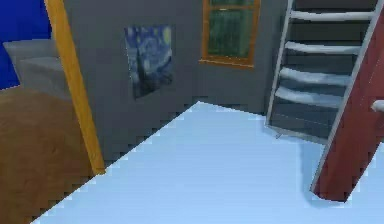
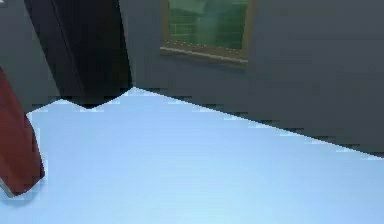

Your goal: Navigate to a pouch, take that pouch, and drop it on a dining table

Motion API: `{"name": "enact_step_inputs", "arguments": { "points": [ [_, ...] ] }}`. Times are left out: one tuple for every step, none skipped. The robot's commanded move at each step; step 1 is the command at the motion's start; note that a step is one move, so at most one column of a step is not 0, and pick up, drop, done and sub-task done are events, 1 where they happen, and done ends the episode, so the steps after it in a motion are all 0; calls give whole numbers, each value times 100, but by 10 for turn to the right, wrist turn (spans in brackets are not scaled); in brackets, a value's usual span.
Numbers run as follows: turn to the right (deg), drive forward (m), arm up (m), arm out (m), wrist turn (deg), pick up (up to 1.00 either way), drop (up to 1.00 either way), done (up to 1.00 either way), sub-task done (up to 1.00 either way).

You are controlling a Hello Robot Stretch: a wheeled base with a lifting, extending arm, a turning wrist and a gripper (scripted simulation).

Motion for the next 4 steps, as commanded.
{"name": "enact_step_inputs", "arguments": {
  "points": [
    [-450, 0, 0, 0, 0, 0, 0, 0, 0],
    [-450, 0, 0, 0, 0, 0, 0, 0, 0],
    [-360, 0, 0, 0, 0, 0, 0, 0, 0],
    [0, 40, 0, 0, 0, 0, 0, 0, 0]
  ]
}}
